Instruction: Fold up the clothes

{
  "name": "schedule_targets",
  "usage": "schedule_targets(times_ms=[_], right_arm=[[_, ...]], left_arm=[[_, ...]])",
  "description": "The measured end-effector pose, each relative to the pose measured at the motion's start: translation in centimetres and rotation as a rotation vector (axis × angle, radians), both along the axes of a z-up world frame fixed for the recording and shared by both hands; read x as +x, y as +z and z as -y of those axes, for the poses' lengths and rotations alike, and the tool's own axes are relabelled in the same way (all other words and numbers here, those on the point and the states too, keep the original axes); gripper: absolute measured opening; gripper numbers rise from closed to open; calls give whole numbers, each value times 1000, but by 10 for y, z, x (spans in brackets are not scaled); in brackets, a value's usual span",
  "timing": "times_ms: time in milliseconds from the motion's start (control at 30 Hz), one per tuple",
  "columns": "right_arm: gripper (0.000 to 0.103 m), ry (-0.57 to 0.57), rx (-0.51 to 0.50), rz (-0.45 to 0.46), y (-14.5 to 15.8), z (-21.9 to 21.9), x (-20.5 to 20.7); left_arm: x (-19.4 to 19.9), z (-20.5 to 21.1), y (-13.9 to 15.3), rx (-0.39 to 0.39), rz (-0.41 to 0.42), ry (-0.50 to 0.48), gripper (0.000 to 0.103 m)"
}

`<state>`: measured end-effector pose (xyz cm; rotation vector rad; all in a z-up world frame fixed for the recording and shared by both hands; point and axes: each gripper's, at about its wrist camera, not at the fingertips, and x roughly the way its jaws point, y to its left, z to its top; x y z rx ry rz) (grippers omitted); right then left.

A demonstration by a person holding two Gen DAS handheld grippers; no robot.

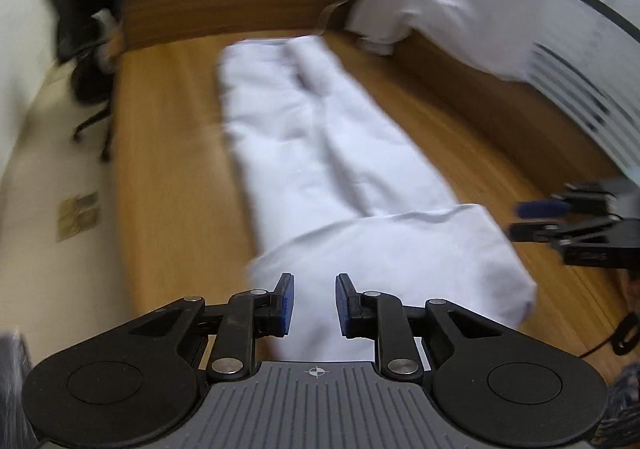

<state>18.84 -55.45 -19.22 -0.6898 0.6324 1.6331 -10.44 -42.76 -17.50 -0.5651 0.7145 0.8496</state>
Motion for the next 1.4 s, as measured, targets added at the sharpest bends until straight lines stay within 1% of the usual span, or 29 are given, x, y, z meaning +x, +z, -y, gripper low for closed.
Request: schedule_targets(times_ms=[67, 133, 167, 200, 333, 367, 433, 500, 533, 600, 633, 667, 733, 767, 800, 933, 1000, 1033, 1067, 1133, 1167, 1200, 1267, 1333, 1400], right_arm=[[39, 63, 6, 28, -1, -8, -9], [39, 102, -7, 40, -7, -18, -18], [39, 118, -13, 42, -11, -21, -22], [39, 130, -16, 45, -15, -24, -25], [39, 147, -56, 56, -37, -30, -26], [39, 146, -66, 61, -43, -31, -24], [39, 142, -84, 66, -52, -32, -20], [39, 131, -88, 46, -49, -33, -15], [39, 126, -88, 49, -44, -32, -15], [39, 139, -69, 47, -32, -26, -16], [39, 152, -58, 44, -26, -22, -18], [39, 165, -55, 38, -21, -17, -20], [35, 197, -56, 24, -16, -7, -25], [23, 214, -58, 19, -16, -2, -28], [16, 225, -63, 20, -17, 3, -30], [14, 215, -91, 32, -30, 20, -33], [14, 203, -110, 46, -39, 24, -31], [14, 196, -119, 49, -44, 25, -30], [14, 186, -118, 34, -44, 26, -27], [16, 155, -95, -15, -34, 31, -21], [23, 140, -84, -41, -29, 34, -17], [34, 129, -75, -69, -25, 37, -12], [43, 111, -61, -120, -18, 44, 0], [43, 116, -71, -143, -19, 49, 11], [44, 149, -110, -160, -26, 48, 18]], left_arm=[[15, -2, -5, 6, 1, -31, 24], [28, -2, -12, 22, -29, -64, 26], [29, -4, -16, 13, -46, -68, 26], [30, -6, -21, 3, -62, -71, 26], [22, -20, -43, -90, -128, -39, 26], [19, -24, -47, -108, -128, -26, 26], [11, -29, -49, -133, -112, -10, 26], [3, -33, -47, -154, -92, 0, 26], [-1, -34, -43, -163, -79, 2, 28], [-14, -28, -30, -165, -7, -18, 41], [-19, -23, -23, -160, 17, -38, 42], [-20, -18, -19, -155, 17, -59, 42], [-21, -9, -15, -161, 9, -103, 42], [-20, -6, -18, -174, -8, -123, 41], [-19, -3, -21, -187, -25, -143, 41], [-20, -1, -48, -275, -101, -144, 40], [-21, -7, -58, -318, -111, -120, 42], [-23, -9, -57, -320, -104, -110, 41], [-25, -10, -57, -319, -97, -100, 41], [-28, -14, -56, -319, -82, -81, 40], [-25, -15, -55, -315, -69, -78, 39], [-23, -16, -54, -311, -56, -75, 40], [-17, -19, -52, -302, -30, -70, 40], [-12, -22, -50, -294, -5, -65, 40], [-6, -25, -47, -285, 21, -61, 40]])
